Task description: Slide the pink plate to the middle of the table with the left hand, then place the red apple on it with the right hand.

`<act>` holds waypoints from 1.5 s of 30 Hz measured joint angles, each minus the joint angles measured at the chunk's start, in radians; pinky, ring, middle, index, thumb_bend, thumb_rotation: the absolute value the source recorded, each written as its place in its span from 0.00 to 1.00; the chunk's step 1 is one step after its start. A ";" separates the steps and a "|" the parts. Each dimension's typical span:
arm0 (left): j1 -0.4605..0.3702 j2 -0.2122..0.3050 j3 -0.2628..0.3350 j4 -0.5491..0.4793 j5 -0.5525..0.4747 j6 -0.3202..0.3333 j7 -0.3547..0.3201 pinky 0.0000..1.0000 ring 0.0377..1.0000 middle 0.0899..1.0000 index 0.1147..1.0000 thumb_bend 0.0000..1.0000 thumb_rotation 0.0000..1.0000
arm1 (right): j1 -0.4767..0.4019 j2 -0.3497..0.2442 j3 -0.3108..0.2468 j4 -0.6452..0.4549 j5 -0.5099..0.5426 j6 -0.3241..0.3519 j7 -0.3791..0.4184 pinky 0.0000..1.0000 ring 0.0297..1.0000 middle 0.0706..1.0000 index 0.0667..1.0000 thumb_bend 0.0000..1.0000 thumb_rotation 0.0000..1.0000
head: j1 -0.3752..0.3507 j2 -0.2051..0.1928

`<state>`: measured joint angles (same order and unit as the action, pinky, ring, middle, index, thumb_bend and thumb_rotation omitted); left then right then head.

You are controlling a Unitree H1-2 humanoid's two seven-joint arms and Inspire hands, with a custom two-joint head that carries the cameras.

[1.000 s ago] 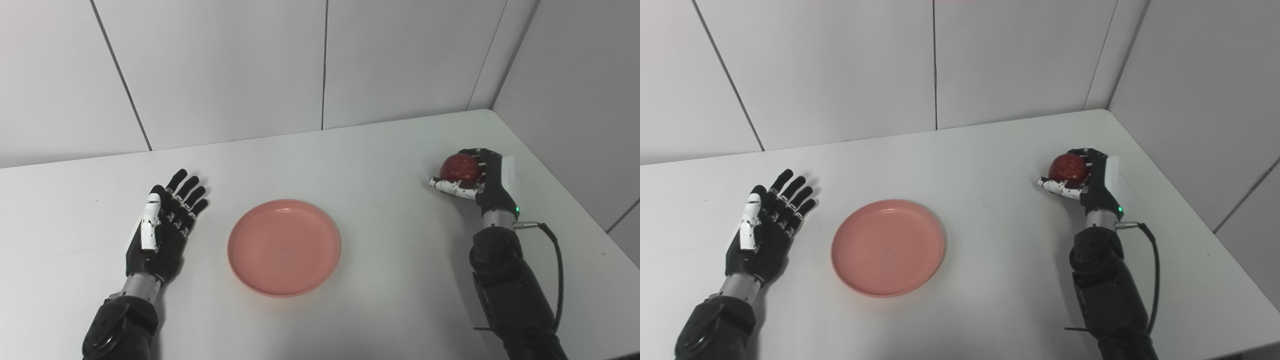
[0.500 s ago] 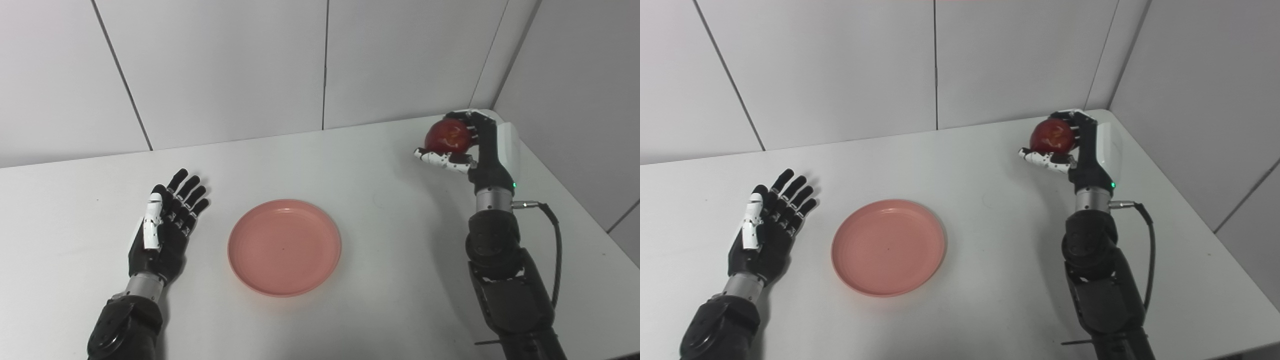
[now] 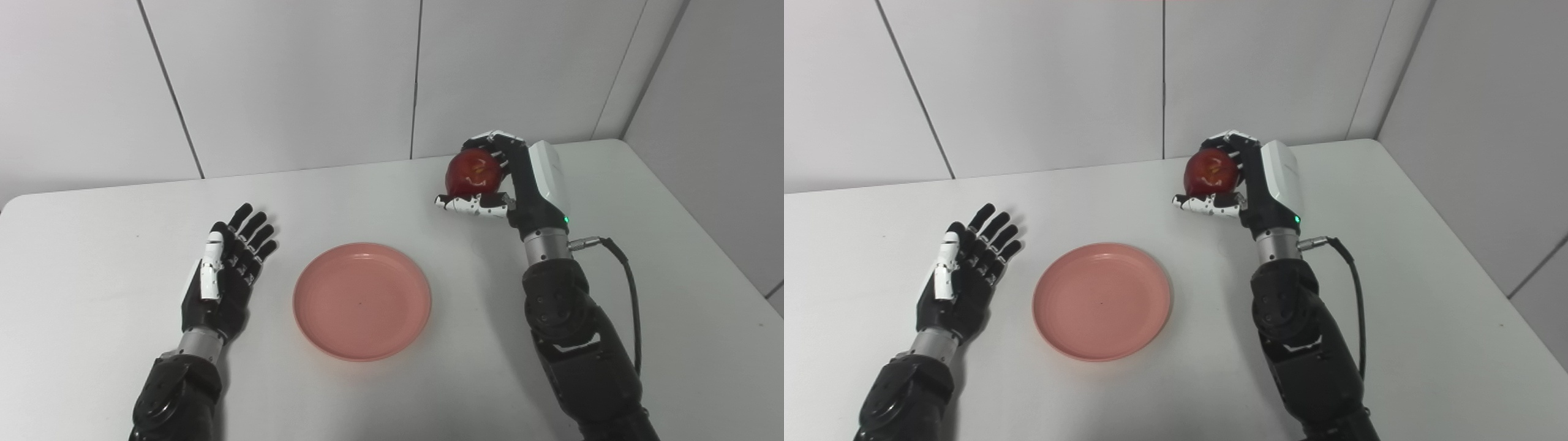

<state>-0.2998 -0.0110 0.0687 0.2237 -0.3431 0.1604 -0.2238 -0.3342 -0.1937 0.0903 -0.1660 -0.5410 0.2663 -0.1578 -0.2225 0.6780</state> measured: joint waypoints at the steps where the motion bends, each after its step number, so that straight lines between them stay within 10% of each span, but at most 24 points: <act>1: 0.001 -0.004 0.000 -0.002 0.001 0.000 0.003 0.91 0.89 0.89 0.86 0.35 1.00 | -0.001 0.003 0.010 0.000 -0.001 0.000 0.005 0.39 0.43 0.46 0.45 0.51 0.13 | 0.020 0.000; 25: 0.014 -0.054 -0.022 -0.033 0.028 0.000 0.064 0.89 0.88 0.88 0.86 0.35 1.00 | -0.041 0.117 0.216 0.128 -0.031 -0.092 0.069 0.31 0.38 0.44 0.45 0.51 0.13 | 0.248 0.014; 45: 0.015 -0.071 -0.018 -0.037 0.045 0.000 0.085 0.87 0.87 0.87 0.84 0.36 1.00 | 0.045 0.106 0.284 0.199 -0.083 -0.147 0.069 0.25 0.32 0.40 0.45 0.52 0.13 | 0.247 0.037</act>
<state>-0.2850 -0.0825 0.0509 0.1865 -0.2981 0.1605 -0.1384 -0.2896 -0.0882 0.3745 0.0326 -0.6243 0.1194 -0.0889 0.0245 0.7148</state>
